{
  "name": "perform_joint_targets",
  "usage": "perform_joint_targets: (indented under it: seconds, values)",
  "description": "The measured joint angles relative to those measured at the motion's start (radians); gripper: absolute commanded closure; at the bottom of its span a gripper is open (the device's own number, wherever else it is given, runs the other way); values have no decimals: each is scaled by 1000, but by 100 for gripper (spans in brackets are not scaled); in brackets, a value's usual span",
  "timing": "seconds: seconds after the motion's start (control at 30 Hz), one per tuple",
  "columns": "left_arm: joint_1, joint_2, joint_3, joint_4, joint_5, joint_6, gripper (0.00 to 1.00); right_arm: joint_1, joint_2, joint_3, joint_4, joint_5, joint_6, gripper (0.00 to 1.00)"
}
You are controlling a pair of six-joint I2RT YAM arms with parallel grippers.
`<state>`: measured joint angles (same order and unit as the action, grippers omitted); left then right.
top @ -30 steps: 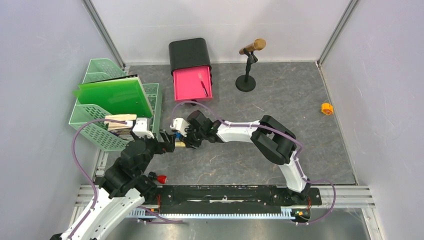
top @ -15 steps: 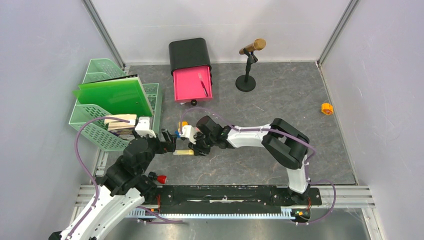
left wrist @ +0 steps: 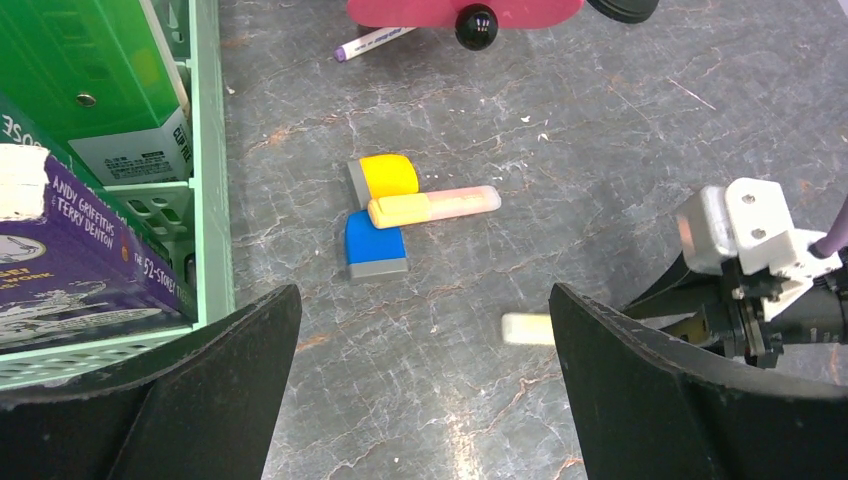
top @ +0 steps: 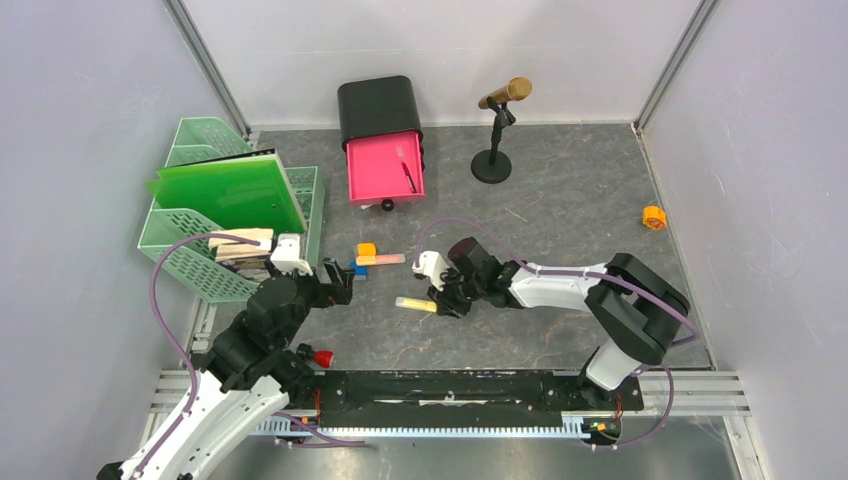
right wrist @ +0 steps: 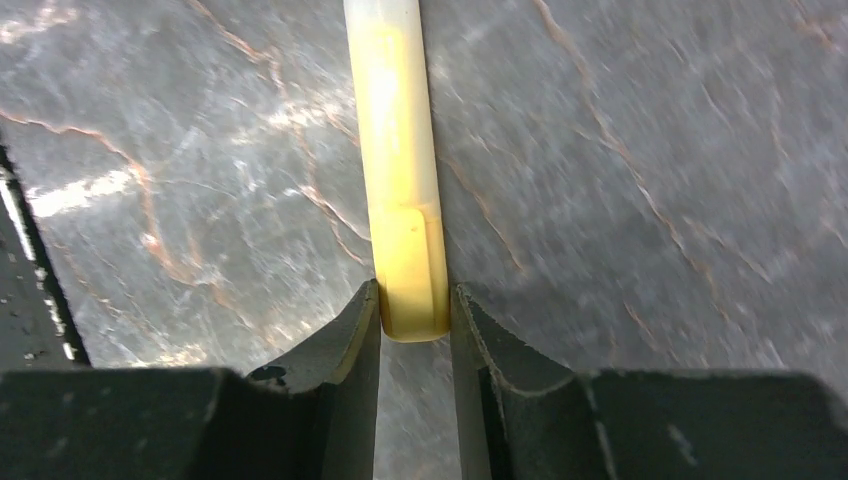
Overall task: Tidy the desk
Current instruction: Place the stationery in the drawer.
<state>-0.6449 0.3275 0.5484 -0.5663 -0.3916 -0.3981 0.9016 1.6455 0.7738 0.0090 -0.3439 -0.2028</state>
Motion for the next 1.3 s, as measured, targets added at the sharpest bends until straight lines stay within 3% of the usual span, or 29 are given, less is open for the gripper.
perform_joint_targets:
  seconds: [0.23,0.5,1.1,1.3]
  values:
    - [-3,7,0,0,0,0,0,-20,-34,-19,-24,35,23,34]
    - [-3,9,0,0,0,0,0,-18,-32,50,-97,60,22,19]
    - [-7,211,0,0,9,0,0,-4,55,212,-232,69,-13,33]
    - [-7,229,0,-1,11,0,0,44,122,274,-281,109,-23,47]
